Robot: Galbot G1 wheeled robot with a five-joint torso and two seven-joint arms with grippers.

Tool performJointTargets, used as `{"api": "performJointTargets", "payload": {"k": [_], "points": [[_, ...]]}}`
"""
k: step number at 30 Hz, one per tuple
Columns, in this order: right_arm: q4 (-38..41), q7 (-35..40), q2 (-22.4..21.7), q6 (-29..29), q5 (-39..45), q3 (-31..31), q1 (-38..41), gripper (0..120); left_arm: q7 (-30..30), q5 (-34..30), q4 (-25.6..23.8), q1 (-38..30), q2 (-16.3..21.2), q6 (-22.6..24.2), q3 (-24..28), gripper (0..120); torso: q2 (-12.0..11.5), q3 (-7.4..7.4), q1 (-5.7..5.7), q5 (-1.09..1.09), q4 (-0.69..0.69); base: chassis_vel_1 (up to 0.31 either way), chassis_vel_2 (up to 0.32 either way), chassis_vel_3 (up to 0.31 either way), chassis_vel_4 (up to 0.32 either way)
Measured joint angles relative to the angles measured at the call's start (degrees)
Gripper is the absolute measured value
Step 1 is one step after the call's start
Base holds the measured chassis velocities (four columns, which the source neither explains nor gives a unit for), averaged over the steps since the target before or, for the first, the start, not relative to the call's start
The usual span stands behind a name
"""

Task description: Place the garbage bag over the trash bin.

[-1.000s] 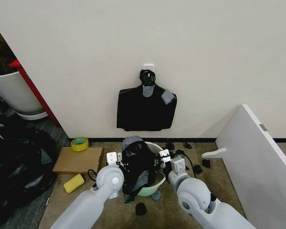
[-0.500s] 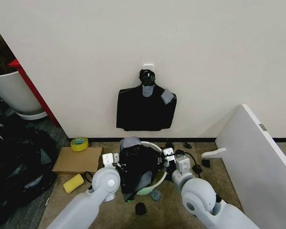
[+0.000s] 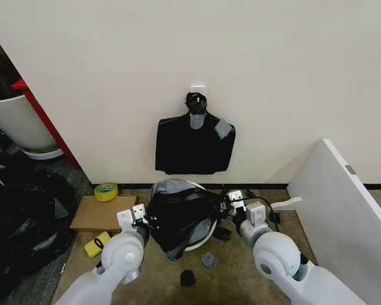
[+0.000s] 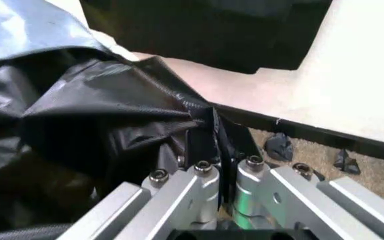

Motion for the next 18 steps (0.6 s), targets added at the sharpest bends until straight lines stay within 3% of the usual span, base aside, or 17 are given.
{"api": "performJointTargets", "payload": {"k": [11,18], "points": [[-2.69,-1.20,-3.51,1.25,3.25,2.23,1.77,0,6.69,3.66,-4.36,4.68,2.27,1.05,-0.51,0,0.00,0.00,0.00,0.00,0.00,0.000,0.000,0.000,0.000],[-2.83,-3.31,-8.77,-1.54,8.39,5.86,-2.02,0,12.13,5.36,-5.10,6.17,2.05,-2.07,-0.90,0,0.00,-0.01,0.00,0.00,-0.04,0.000,0.000,0.000,0.000]]}}
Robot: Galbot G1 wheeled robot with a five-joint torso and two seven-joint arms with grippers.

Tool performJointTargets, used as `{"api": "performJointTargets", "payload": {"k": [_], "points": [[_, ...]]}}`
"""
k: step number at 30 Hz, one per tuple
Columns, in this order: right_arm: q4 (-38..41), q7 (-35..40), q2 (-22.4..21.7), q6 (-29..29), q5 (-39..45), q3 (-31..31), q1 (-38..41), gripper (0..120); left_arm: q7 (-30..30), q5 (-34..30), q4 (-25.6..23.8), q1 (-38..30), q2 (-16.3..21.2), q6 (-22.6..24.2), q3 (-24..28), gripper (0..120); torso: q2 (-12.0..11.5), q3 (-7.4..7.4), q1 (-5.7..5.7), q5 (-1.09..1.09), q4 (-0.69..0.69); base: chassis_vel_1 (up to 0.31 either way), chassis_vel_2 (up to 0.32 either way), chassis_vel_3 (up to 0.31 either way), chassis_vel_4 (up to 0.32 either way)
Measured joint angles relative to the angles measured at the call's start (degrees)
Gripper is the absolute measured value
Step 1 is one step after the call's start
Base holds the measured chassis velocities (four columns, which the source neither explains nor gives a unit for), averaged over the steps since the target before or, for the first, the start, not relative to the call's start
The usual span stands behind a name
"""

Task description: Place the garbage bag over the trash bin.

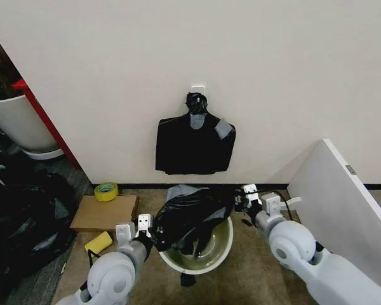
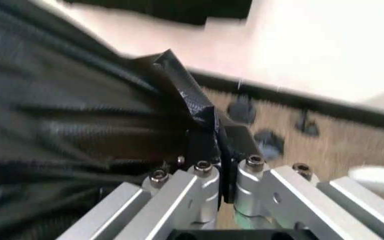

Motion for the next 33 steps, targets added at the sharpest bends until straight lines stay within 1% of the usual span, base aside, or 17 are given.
{"api": "performJointTargets", "payload": {"k": [1,2,4,5,8,11,15,21,25,28,30,31,32,33], "points": [[0.00,0.00,0.00,0.00,0.00,0.00,0.00,0,0.00,0.00,0.00,0.00,0.00,0.00,0.00,0,0.00,0.00,0.00,0.00,0.00,0.000,0.000,0.000,0.000],[0.04,-1.35,-0.93,-0.29,0.77,0.19,-0.32,0,-0.17,0.39,-0.34,1.02,-0.59,-0.49,-0.25,0,0.00,0.00,0.00,0.01,0.00,0.000,0.000,0.000,0.000],[0.56,-3.75,-2.09,-0.32,1.24,0.52,-0.69,0,-1.46,0.45,-0.56,1.88,-1.38,-1.13,-0.37,0,0.00,0.00,-0.01,0.02,0.07,0.000,0.000,0.000,0.000],[1.09,-4.50,-2.52,-0.32,1.41,0.87,-1.14,0,-2.18,0.32,-0.45,1.92,-1.62,-1.40,-0.45,0,0.00,0.00,-0.01,-0.01,0.07,0.000,0.000,0.000,0.000],[3.36,-5.80,-3.53,-0.49,2.27,2.27,-3.13,0,-4.83,-0.87,0.47,1.40,-1.89,-2.51,-0.98,0,0.00,0.00,0.00,0.00,0.03,0.000,0.000,0.000,0.000],[4.62,-6.79,-3.60,-0.57,2.60,3.41,-4.86,0,-5.98,-1.39,0.63,1.31,-1.99,-3.38,-1.20,0,0.00,0.00,-0.01,0.00,0.04,0.000,0.000,0.000,0.000],[5.06,-7.43,-3.19,-0.48,2.46,4.37,-6.52,0,-6.68,-1.51,0.90,1.42,-1.98,-3.88,-1.39,0,0.00,0.00,-0.01,0.00,0.04,0.000,0.000,0.000,0.000],[6.22,-10.45,-2.33,0.50,1.50,8.35,-12.30,0,-7.41,-2.04,1.82,1.38,-2.14,-4.92,-1.90,0,0.00,0.00,-0.01,0.00,0.04,0.000,0.000,0.000,0.000],[5.70,-12.16,-2.02,1.44,0.55,10.07,-14.69,0,-7.49,-2.57,1.82,1.17,-2.14,-4.99,-2.22,0,0.00,0.00,-0.01,0.00,0.04,0.000,0.000,0.000,0.000],[5.62,-12.31,-1.95,1.50,0.50,10.25,-14.89,0,-7.49,-2.69,1.81,1.15,-2.14,-5.02,-2.28,0,0.00,0.00,-0.01,0.00,0.03,0.000,0.000,0.000,0.000],[5.17,-13.89,-0.27,2.78,0.56,11.16,-16.83,0,-7.42,-3.67,1.51,1.05,-2.06,-5.40,-2.71,0,0.00,0.00,-0.01,0.00,0.03,0.000,0.000,0.000,0.000],[5.08,-14.13,0.88,3.28,0.90,10.91,-16.86,0,-7.35,-3.75,1.31,1.09,-2.11,-5.46,-2.72,0,0.00,0.00,0.00,0.00,0.04,0.000,0.000,0.000,0.000],[5.08,-14.13,0.88,3.28,0.90,10.91,-16.86,0,-7.35,-3.75,1.31,1.09,-2.11,-5.46,-2.72,0,0.00,0.00,0.00,0.00,0.04,0.000,0.000,0.000,0.000],[5.07,-14.26,1.80,3.52,1.05,10.45,-16.86,0,-7.28,-3.78,1.11,1.11,-2.17,-5.51,-2.73,0,0.00,0.00,-0.01,0.00,0.04,0.000,0.000,0.000,0.000]]}}
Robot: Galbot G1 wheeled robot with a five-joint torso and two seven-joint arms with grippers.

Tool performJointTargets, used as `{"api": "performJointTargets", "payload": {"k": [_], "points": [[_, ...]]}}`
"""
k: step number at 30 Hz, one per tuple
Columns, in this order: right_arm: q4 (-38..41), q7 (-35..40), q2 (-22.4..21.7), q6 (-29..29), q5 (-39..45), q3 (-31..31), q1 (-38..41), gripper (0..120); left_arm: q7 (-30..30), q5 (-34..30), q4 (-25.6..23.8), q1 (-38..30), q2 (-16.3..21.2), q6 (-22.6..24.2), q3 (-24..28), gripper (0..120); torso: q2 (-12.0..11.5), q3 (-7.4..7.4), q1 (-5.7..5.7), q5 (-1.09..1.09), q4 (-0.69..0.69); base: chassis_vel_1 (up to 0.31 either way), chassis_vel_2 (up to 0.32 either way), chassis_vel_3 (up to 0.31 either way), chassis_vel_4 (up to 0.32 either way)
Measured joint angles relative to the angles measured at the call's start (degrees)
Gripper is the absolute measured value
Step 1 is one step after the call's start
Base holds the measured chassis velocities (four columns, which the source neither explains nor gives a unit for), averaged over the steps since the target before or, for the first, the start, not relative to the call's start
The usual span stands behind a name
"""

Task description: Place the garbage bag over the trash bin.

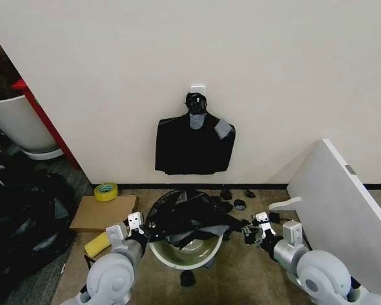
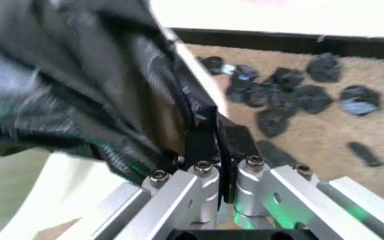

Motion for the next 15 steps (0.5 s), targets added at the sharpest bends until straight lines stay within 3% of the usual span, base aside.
{"api": "performJointTargets", "payload": {"k": [3,8,15], "points": [[0.02,0.53,3.24,0.67,-0.49,-1.77,-0.39,0,0.31,0.02,-0.66,0.30,0.10,0.04,-0.01,0,0.00,0.00,0.00,0.00,0.00,0.000,0.000,0.000,0.000],[0.75,1.64,5.43,2.11,-0.64,-0.88,-1.55,18,0.47,0.05,-1.23,0.54,0.55,0.90,-0.20,0,0.00,0.00,0.00,-0.01,0.00,0.000,0.000,0.000,0.000],[2.04,2.14,5.79,3.96,2.35,5.40,-3.84,41,0.49,-0.29,-1.10,0.43,0.91,1.44,-0.63,0,0.00,0.00,0.01,0.00,0.00,0.000,0.000,0.000,0.000]]}}
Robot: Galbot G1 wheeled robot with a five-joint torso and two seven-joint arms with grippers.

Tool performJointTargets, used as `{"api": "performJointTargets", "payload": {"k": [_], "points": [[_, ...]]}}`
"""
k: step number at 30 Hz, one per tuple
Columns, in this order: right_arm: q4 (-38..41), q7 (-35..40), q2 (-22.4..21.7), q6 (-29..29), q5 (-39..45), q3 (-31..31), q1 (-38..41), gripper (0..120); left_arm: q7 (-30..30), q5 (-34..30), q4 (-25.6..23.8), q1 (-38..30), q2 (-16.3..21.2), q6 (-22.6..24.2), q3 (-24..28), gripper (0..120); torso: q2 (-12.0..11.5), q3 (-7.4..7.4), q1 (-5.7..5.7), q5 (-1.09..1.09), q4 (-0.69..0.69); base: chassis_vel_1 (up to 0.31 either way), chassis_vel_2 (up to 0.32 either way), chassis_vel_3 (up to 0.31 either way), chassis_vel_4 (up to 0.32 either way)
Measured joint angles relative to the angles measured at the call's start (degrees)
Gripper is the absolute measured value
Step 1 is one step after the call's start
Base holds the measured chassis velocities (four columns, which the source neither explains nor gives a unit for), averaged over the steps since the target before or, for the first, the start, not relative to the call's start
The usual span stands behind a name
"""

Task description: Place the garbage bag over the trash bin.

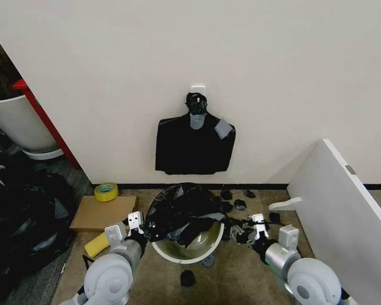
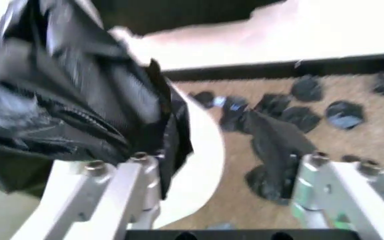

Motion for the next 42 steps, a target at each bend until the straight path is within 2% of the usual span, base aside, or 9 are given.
{"api": "performJointTargets", "payload": {"k": [4,12,16,18,24,29,34,41,42], "points": [[1.09,-1.58,-0.66,1.01,3.10,5.46,-2.97,60,-0.27,-0.96,0.67,-0.45,0.30,0.29,-0.71,0,0.00,0.00,0.00,0.00,0.00,0.000,0.000,0.000,0.000],[1.23,-5.25,-1.10,3.78,3.86,9.21,-5.86,85,-0.80,-2.35,1.12,-0.81,0.57,0.88,-1.42,0,0.00,0.00,0.00,0.00,0.00,0.000,0.000,0.000,0.000],[3.98,-11.69,-1.93,10.39,-7.14,9.42,-8.72,98,-1.12,-3.60,1.33,-1.26,0.99,2.13,-1.83,0,0.00,0.00,0.00,0.00,-0.01,0.000,0.000,0.000,0.000],[6.26,-16.30,-3.01,14.19,-13.62,8.76,-10.56,100,-1.14,-3.74,1.33,-1.52,1.30,2.83,-1.70,0,0.00,0.00,0.00,0.00,-0.01,0.000,0.000,0.000,0.000],[10.83,-22.53,-5.72,18.82,-25.91,5.38,-11.90,100,-1.16,-3.72,0.87,-1.87,1.98,4.39,-0.81,0,0.00,0.00,0.00,-0.01,0.00,0.000,0.000,0.000,0.000],[12.58,-22.30,-7.12,15.94,-33.23,-2.49,-7.29,100,-1.04,-2.86,0.28,-1.97,2.42,5.18,0.40,0,0.00,0.00,0.00,0.00,0.01,0.000,0.000,0.000,0.000],[11.75,-20.66,-7.49,12.53,-36.98,-6.18,-3.61,98,-0.97,-1.72,-0.13,-2.25,2.54,5.52,1.35,0,0.00,0.00,0.00,0.00,0.00,0.000,0.000,0.000,0.000],[9.50,-20.14,-9.20,9.64,-39.91,-7.30,-0.91,72,-0.72,-0.30,-1.13,-1.92,2.31,5.71,1.94,0,0.00,0.00,0.00,0.00,0.00,0.000,0.000,0.000,0.000],[9.50,-20.14,-9.20,9.64,-39.91,-7.30,-0.91,72,-0.72,-0.30,-1.13,-1.92,2.31,5.71,1.94,0,0.00,0.00,0.00,0.00,0.00,0.000,0.000,0.000,0.000]]}}
